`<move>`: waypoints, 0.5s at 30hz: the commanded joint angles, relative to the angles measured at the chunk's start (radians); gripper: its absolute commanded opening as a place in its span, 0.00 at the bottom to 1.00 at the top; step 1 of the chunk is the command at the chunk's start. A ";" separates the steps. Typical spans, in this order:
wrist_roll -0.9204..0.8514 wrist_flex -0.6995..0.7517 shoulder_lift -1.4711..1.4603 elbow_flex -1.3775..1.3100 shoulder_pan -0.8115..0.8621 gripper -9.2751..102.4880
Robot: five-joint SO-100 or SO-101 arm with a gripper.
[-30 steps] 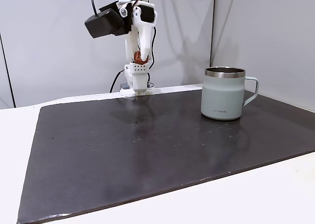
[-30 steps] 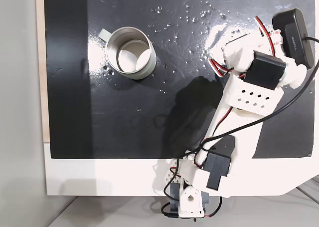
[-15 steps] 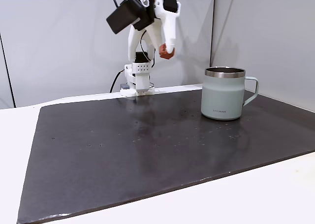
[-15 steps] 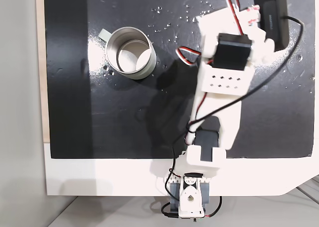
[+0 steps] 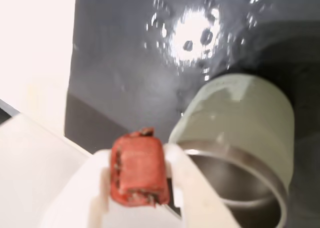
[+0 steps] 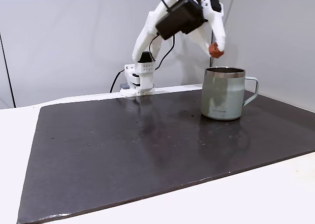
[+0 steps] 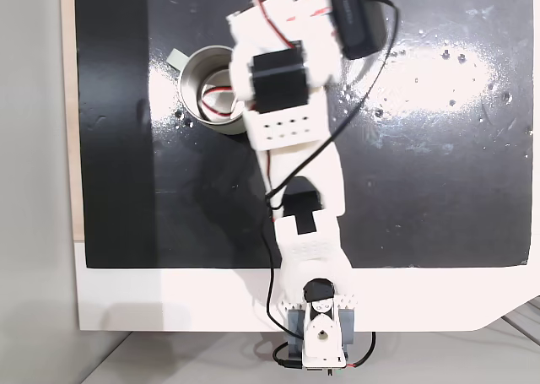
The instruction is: Grasp a cube and put it in the cup.
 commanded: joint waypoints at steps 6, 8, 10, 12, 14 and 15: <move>0.006 0.005 0.021 0.008 -0.130 0.13; -0.005 0.006 0.044 0.061 -0.149 0.13; -0.020 0.006 0.077 0.118 -0.166 0.13; -0.037 0.006 0.110 0.172 -0.179 0.13; -0.041 0.006 0.141 0.213 -0.187 0.13; -0.043 0.006 0.152 0.229 -0.189 0.13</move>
